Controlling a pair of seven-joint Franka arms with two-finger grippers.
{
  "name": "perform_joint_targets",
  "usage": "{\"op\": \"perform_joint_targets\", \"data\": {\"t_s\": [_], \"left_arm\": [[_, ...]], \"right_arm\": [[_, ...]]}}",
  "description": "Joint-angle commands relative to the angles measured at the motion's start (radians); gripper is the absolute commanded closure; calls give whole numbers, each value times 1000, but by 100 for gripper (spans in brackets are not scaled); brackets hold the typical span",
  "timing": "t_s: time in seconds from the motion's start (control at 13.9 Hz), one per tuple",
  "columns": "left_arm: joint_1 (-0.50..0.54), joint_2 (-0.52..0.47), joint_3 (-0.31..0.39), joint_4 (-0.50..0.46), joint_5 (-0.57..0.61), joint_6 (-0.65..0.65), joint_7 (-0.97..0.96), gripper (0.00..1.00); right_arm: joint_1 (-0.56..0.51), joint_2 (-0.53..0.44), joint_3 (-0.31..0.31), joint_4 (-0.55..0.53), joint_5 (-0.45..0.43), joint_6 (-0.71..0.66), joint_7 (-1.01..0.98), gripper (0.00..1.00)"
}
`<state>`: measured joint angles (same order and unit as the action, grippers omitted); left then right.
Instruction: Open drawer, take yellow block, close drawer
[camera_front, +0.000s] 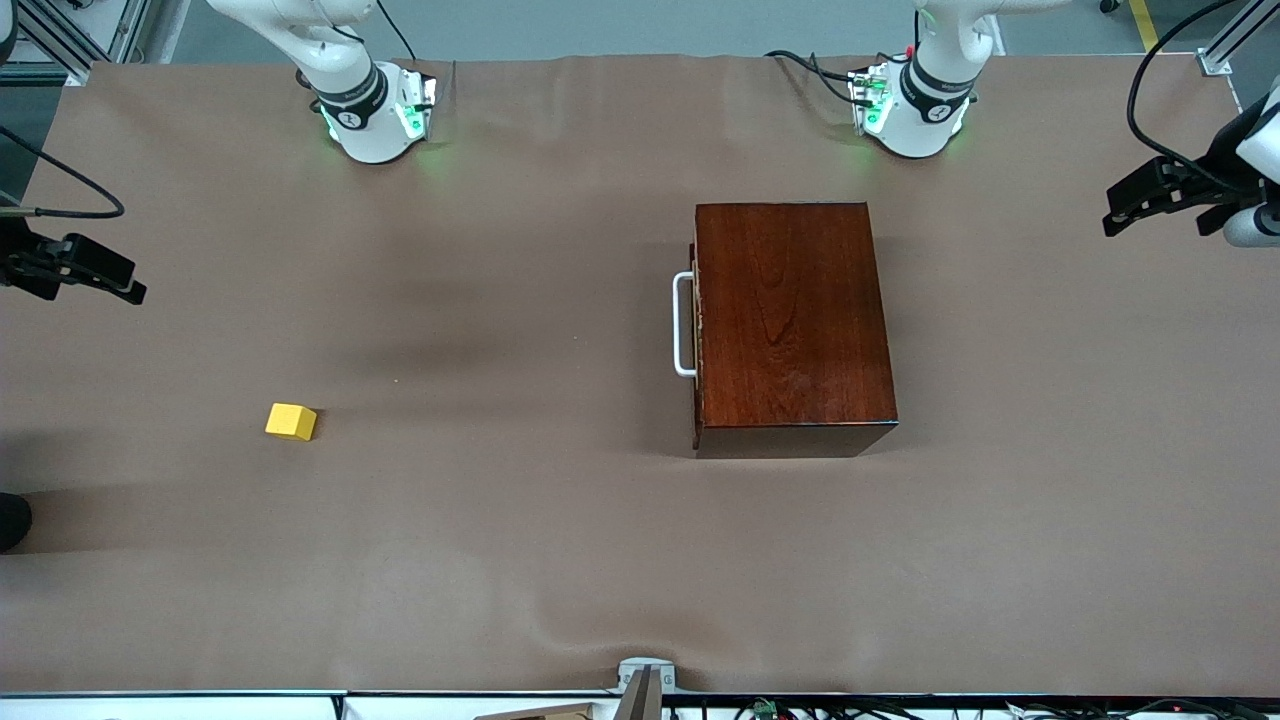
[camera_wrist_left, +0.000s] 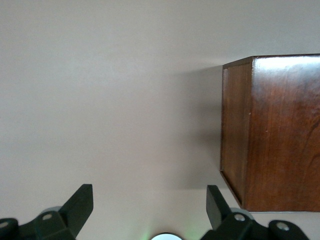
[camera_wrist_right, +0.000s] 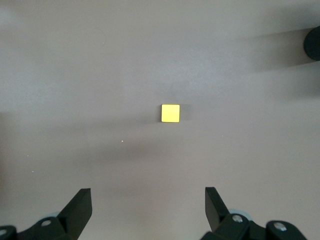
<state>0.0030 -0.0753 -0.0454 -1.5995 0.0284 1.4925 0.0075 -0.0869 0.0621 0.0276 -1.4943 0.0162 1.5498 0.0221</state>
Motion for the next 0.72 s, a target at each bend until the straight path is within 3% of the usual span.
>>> {"op": "perform_joint_targets", "data": {"t_s": [0.0, 0.65], "left_arm": [[-6, 0, -14, 16, 31, -12, 11, 0], [-1, 35, -19, 58, 15, -14, 9, 0]], "right_arm": [[-7, -13, 6, 0, -13, -4, 12, 0], [-2, -8, 8, 0, 1, 7, 18, 0]]}}
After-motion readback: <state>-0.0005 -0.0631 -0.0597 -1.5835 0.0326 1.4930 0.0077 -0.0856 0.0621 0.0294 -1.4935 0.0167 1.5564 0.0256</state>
